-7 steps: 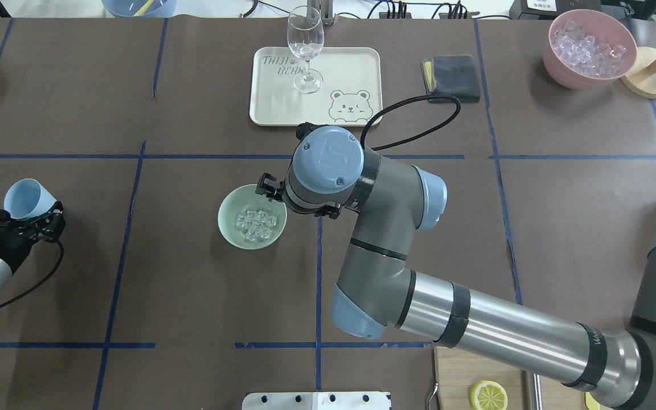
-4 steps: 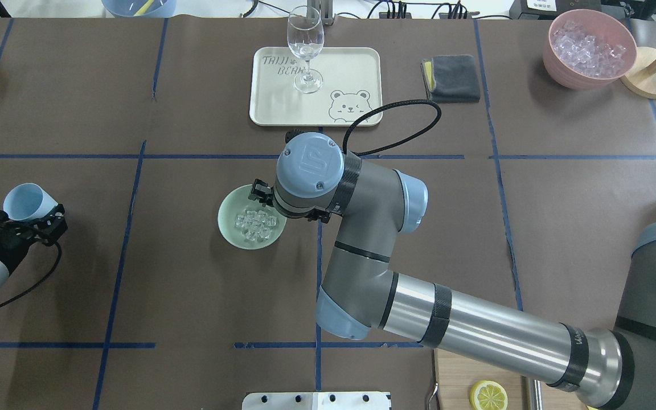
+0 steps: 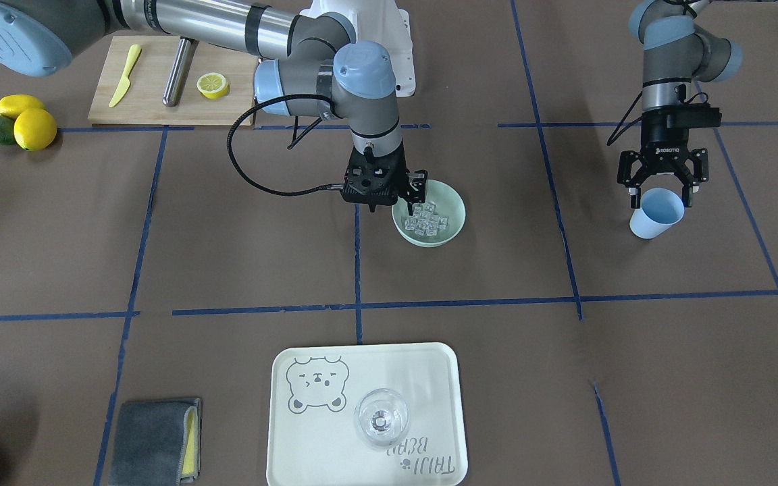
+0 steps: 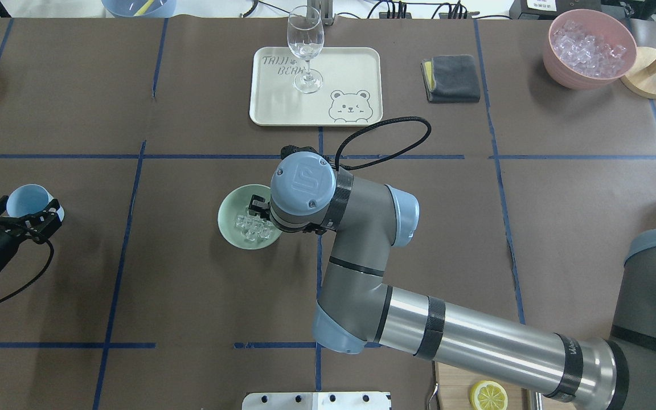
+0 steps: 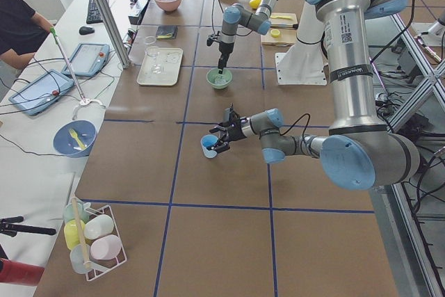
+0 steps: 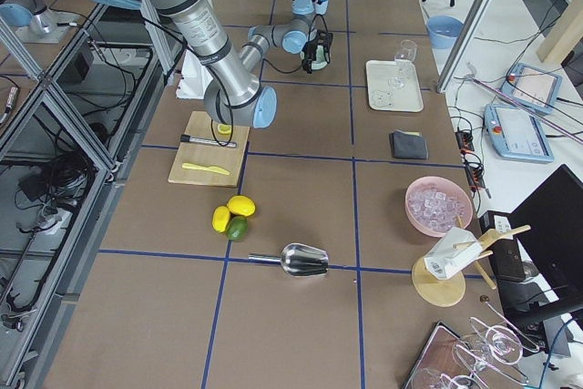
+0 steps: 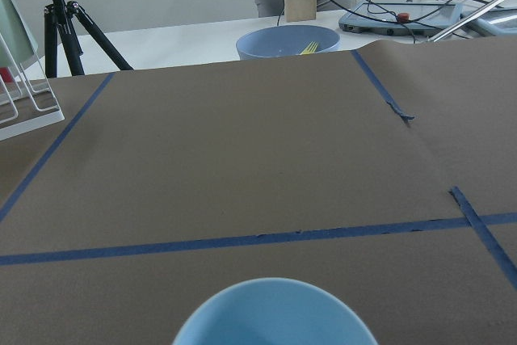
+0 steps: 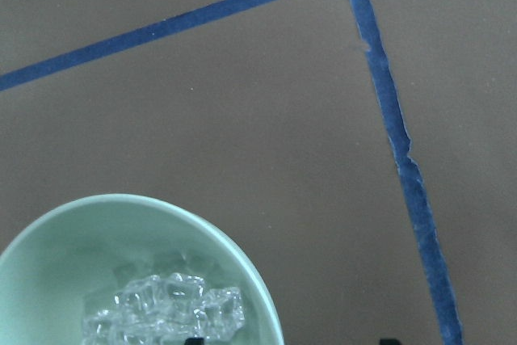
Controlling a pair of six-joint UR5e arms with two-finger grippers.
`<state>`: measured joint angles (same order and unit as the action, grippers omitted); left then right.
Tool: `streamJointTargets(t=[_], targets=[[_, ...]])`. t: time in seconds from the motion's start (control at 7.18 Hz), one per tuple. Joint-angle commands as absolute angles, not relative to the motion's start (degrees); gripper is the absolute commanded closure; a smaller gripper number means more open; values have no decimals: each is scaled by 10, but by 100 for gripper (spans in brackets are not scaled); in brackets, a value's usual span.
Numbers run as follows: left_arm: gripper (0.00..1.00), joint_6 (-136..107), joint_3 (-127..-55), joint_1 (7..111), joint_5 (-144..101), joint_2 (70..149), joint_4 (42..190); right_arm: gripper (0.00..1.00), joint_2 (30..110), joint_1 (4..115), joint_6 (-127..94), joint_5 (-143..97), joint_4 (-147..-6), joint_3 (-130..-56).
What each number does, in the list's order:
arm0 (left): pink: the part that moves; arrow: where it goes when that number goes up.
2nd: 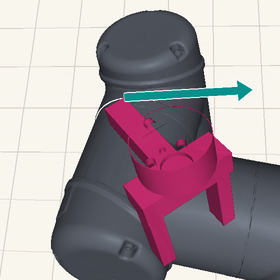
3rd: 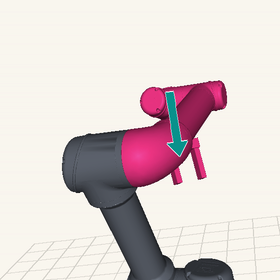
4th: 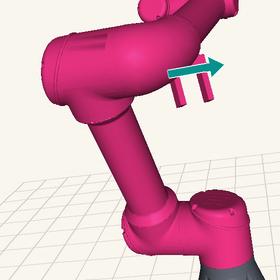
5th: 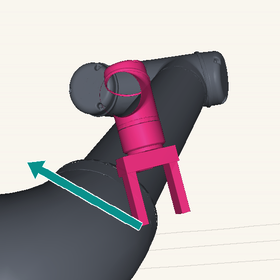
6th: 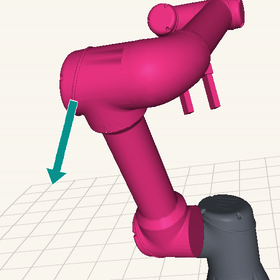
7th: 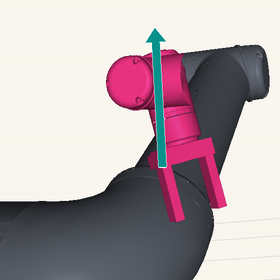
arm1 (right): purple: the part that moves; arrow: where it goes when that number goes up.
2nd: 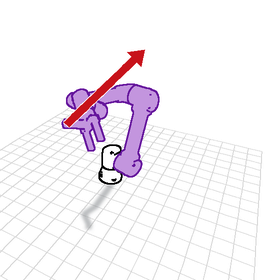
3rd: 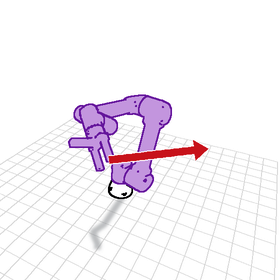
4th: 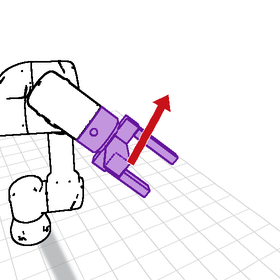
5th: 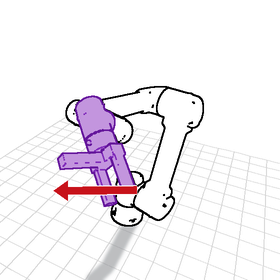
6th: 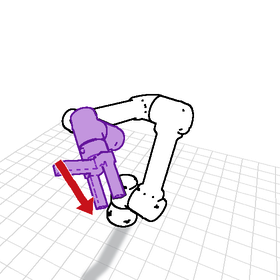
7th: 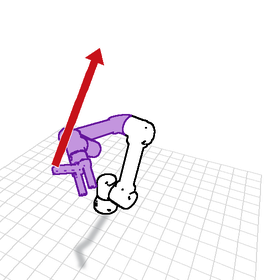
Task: Pour ice into bowl
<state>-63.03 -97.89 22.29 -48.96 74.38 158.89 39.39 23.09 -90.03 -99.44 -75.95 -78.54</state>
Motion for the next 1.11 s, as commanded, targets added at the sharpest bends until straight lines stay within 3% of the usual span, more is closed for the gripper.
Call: streamJointTargets(t=[0.0,0.14,0.7,0.84,0.98], targets=[[0,-608,-999,226,-490,737,1588,77,393,227,-899,-991,-759,-780],[0,-587,-1012,228,-490,734,1589,100,393,227,-899,-991,-758,-780],[0,-547,-1051,248,-523,729,1582,100,388,245,-896,-996,-758,-814],[0,-502,-1060,284,-565,729,1579,100,399,258,-896,-1004,-764,-849],[0,-497,-1061,307,-599,730,1564,100,463,276,-896,-1032,-765,-922]])
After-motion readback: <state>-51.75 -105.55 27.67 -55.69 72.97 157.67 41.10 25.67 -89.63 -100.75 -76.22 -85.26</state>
